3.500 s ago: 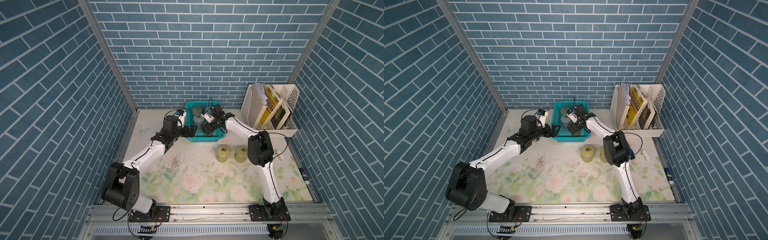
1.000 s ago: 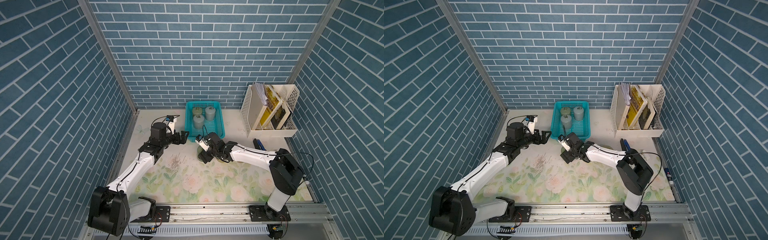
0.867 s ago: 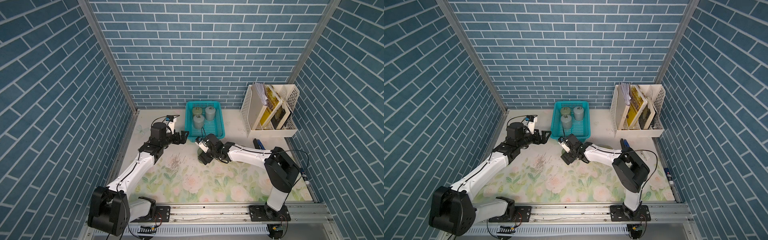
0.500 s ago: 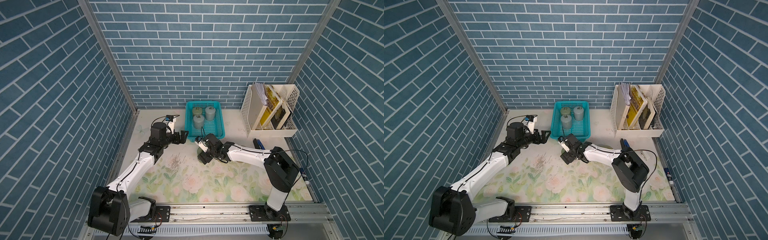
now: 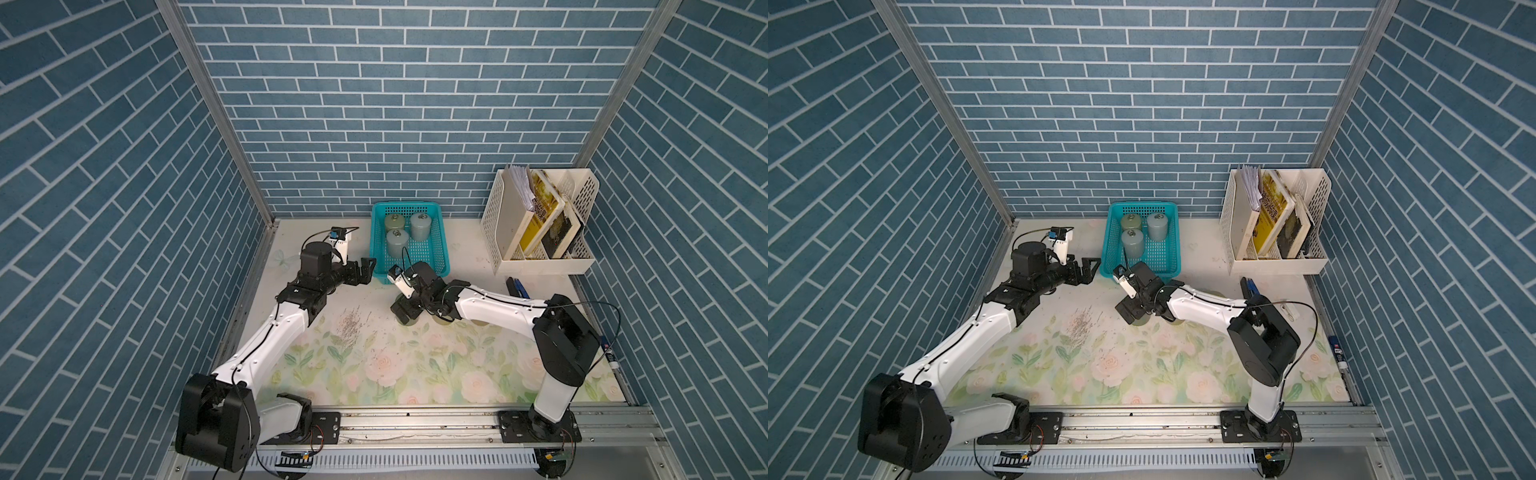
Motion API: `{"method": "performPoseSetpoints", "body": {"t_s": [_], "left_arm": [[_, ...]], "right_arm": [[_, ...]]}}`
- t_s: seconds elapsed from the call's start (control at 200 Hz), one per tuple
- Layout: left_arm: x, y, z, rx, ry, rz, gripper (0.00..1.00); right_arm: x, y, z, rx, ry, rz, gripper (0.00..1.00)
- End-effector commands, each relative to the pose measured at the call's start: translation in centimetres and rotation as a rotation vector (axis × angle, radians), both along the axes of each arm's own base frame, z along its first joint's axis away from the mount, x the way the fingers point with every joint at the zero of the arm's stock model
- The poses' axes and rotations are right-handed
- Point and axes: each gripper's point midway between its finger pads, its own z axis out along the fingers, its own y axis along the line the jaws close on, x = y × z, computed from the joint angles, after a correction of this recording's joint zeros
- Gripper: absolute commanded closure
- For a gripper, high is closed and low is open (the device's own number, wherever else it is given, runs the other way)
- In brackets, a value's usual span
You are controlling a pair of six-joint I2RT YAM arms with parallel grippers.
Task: Take the tea canister out of the basket
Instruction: Place the tea canister at the center of the board, then pick up the tea canister from the basket.
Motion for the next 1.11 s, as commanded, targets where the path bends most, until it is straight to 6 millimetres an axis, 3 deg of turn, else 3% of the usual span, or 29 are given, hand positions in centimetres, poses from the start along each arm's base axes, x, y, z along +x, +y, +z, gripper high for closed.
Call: {"method": "performPoseSetpoints", "body": {"t_s": [0.0, 0.145, 0.28, 0.405, 0.57, 0.585, 0.85, 1.1], "left_arm": [[0.7, 0.0, 1.8, -0.008, -0.029, -0.008, 0.0], [2.6, 0.4, 1.6, 0.006, 0.002, 0.035, 0.0], [4.1, 0.3, 2.0, -0.006, 0.003, 0.042, 0.0], [4.6, 0.4, 2.3, 0.003, -0.001, 0.046, 0.0], [4.6, 0.0, 1.4, -0.004, 0.021, 0.023, 0.0], [4.5, -0.1, 1.3, -0.005, 0.021, 0.016, 0.0], [4.3, -0.8, -0.1, -0.026, 0.041, -0.016, 0.0], [4.1, -1.0, -0.7, -0.025, 0.045, -0.027, 0.0]], "right_arm": [[2.2, 0.7, 8.0, 0.143, -0.082, -0.055, 0.0], [6.6, 0.4, 11.2, 0.163, -0.086, -0.165, 0.0], [11.0, 0.2, 11.3, 0.185, -0.059, -0.231, 0.0], [14.8, -0.2, 10.0, 0.18, -0.002, -0.269, 0.0], [17.5, 0.9, 8.5, 0.147, -0.028, -0.249, 0.0], [17.8, 1.2, 7.0, 0.128, -0.013, -0.245, 0.0], [21.3, 2.7, 1.8, 0.09, -0.003, -0.281, 0.0], [23.2, 3.3, -0.5, 0.117, -0.009, -0.316, 0.0]]}}
